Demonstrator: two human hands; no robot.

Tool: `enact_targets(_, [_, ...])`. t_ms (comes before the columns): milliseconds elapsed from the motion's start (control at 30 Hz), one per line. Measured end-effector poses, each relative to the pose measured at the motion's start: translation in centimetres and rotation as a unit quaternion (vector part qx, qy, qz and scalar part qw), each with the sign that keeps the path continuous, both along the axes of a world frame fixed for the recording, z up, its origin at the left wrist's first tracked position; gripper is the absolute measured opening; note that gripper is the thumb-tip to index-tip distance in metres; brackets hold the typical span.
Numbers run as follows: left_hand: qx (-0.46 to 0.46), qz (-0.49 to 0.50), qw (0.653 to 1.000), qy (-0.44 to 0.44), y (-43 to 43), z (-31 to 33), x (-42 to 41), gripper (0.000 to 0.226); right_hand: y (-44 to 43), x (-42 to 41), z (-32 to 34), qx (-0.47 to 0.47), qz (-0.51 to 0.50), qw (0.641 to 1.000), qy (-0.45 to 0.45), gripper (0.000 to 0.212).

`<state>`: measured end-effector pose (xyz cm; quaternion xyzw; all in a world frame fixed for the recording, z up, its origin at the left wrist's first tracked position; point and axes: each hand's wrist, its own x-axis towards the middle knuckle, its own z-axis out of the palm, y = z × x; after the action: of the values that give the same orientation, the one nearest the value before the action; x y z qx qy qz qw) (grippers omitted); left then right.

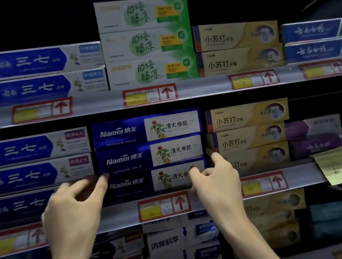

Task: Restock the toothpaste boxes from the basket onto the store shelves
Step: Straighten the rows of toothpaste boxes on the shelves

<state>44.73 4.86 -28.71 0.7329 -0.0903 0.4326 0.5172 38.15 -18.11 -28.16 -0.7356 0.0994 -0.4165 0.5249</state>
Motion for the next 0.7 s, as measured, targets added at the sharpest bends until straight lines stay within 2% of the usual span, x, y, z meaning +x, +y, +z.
enact_targets(67, [-0.011, -0.01, 1.0, 0.006, 0.2, -0.1, 0.1, 0.035, -0.2, 0.0, 0.3, -0.002, 0.001, 1.0, -0.002, 0.053])
enact_targets(100, [-0.021, -0.019, 1.0, 0.011, 0.2, -0.1, 0.1, 0.032, -0.1, 0.1, 0.4, -0.004, -0.004, 1.0, -0.001, 0.051])
enact_targets(267, [-0.065, -0.068, 0.995, 0.034, 0.4, 0.2, -0.3, 0.01, 0.7, 0.2, 0.5, -0.01, -0.017, 1.0, -0.01, 0.071])
enact_targets(367, [-0.06, -0.052, 0.996, 0.039, 0.5, 0.4, 0.2, 0.018, 0.7, 0.1, 0.4, -0.01, -0.036, 0.999, -0.021, 0.063])
enact_targets(500, [-0.057, -0.036, 0.997, 0.037, 0.6, 0.6, 0.5, 0.021, 1.2, 0.0, -0.1, -0.011, -0.051, 0.998, -0.036, 0.065])
enact_targets(567, [-0.061, -0.034, 0.997, 0.036, 0.6, 0.6, 0.5, 0.023, 1.0, 0.3, -0.4, -0.018, -0.066, 0.997, -0.045, 0.057])
enact_targets(700, [-0.077, -0.028, 0.996, 0.036, 0.4, 0.8, 0.4, 0.025, 0.3, 1.2, -0.7, -0.055, -0.133, 0.989, -0.044, 0.029])
